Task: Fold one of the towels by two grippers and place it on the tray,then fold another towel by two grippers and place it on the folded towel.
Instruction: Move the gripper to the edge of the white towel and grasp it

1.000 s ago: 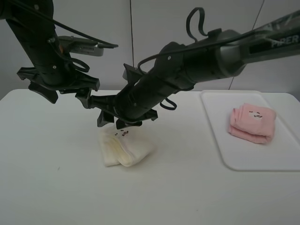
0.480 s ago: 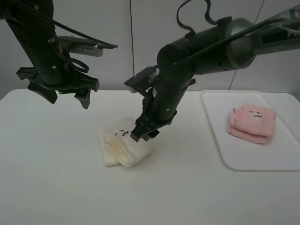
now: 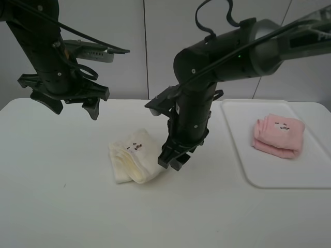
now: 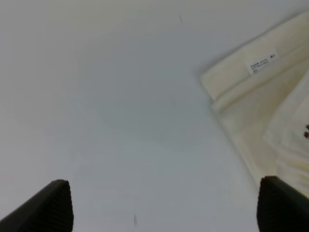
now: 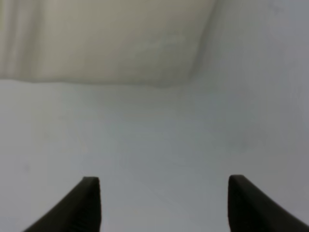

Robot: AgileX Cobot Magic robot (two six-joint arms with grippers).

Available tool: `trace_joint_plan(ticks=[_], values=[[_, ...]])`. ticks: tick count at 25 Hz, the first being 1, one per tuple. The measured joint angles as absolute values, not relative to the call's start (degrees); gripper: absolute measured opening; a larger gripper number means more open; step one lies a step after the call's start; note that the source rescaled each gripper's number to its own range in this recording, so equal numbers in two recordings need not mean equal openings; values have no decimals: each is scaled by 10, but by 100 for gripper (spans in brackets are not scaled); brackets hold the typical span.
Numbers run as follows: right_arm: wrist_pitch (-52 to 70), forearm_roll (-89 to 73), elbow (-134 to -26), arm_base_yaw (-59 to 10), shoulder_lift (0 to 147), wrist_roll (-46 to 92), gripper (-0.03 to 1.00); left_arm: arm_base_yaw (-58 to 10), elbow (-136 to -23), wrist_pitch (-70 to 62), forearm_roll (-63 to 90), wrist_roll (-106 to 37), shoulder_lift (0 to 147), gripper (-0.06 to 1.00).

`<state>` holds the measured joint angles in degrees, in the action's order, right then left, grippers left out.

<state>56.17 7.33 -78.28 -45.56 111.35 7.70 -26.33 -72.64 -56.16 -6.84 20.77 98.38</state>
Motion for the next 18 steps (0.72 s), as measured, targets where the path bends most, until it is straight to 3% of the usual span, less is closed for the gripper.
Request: trace_joint_plan(ticks=[8, 18], values=[[551, 31, -770, -456, 1114, 75, 88, -263, -726, -577, -73, 201, 984, 93], [550, 35, -770, -456, 1114, 75, 92, -263, -726, -577, -73, 198, 984, 93]])
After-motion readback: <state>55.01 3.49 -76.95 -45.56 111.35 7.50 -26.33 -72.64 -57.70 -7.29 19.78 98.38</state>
